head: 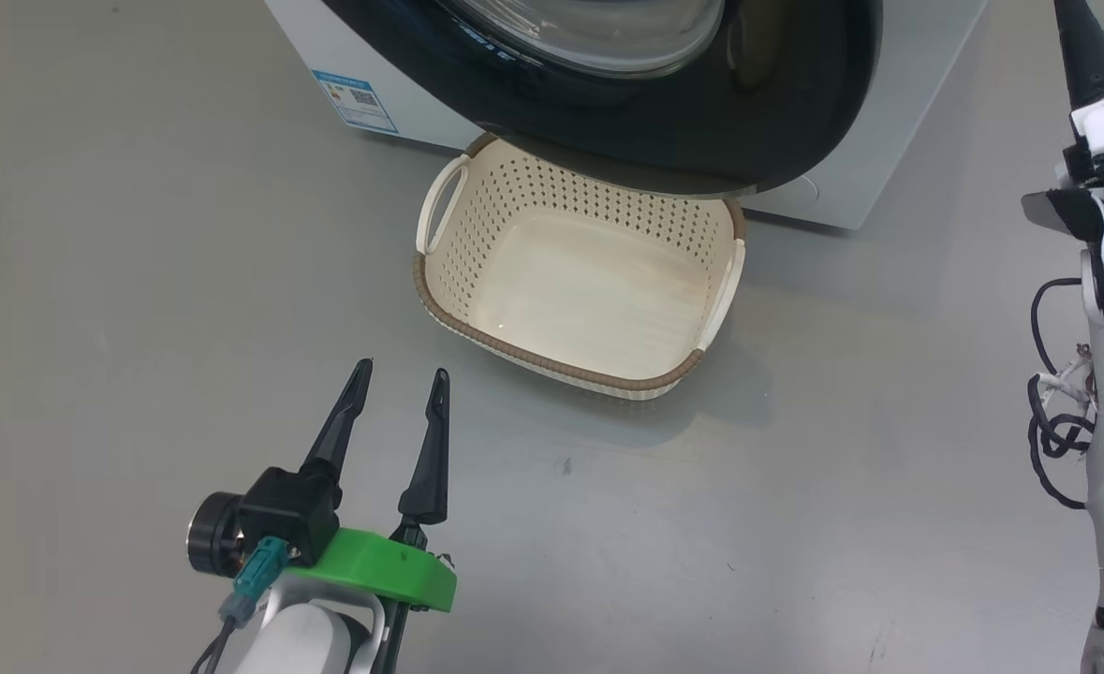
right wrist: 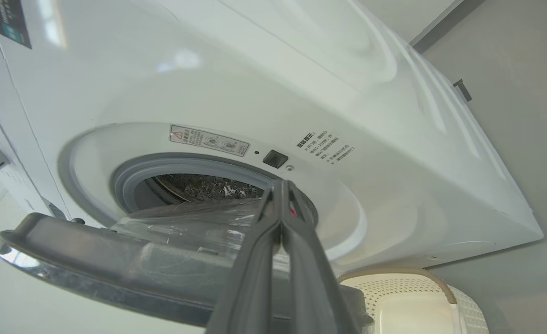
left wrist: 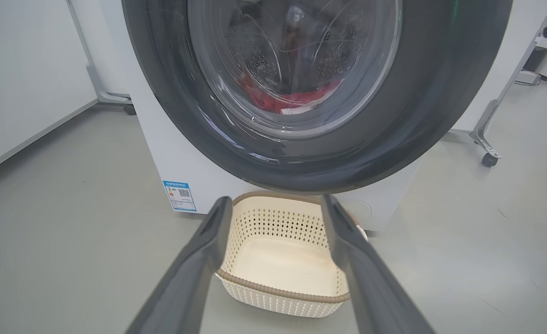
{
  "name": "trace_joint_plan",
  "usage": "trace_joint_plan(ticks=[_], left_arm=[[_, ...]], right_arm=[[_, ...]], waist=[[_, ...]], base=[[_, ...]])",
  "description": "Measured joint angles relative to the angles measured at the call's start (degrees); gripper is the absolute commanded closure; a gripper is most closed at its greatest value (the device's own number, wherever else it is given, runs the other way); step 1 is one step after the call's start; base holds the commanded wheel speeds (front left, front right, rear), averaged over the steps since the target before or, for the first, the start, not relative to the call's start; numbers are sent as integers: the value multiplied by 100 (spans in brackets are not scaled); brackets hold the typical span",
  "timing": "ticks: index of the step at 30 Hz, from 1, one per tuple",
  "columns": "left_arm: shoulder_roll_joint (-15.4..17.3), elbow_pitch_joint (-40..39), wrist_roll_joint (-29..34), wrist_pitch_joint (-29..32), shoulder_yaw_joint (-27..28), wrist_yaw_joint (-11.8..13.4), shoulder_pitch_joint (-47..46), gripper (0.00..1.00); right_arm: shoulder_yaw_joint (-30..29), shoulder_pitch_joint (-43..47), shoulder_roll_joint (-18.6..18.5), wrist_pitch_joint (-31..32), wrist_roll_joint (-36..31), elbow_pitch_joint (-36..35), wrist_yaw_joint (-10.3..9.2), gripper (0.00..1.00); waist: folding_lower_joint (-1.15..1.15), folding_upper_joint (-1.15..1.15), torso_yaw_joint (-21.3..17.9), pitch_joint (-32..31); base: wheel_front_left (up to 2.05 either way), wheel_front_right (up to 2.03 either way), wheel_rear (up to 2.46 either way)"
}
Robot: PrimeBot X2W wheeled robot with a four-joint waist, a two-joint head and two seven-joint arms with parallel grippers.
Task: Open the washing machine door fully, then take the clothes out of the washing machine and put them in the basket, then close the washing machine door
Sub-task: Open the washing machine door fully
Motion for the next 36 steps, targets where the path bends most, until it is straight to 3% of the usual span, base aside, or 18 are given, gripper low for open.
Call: trace_joint_plan(ticks=[4, 13, 26, 36], left_arm=[[0, -2, -11, 0, -38, 0, 0, 0], [-1, -23, -208, 0, -155, 1, -9, 0], [-3, -54, -254, 0, -180, 5, -16, 0], [-3, -57, -253, 0, -180, 11, -16, 0]], right_arm=[[-54, -259, 34, 426, 408, 154, -60, 100], [-144, -748, 42, 1206, 962, 541, -411, 100], [-93, -1104, -9, 2022, 1349, 928, -559, 100], [-82, -1171, -31, 2297, 1422, 1068, -563, 100]], waist=[[0, 0, 112, 43], [0, 0, 365, 144], [0, 0, 574, 193], [0, 0, 598, 202]], base=[[0, 0, 0], [0, 0, 0], [0, 0, 0], [0, 0, 0]])
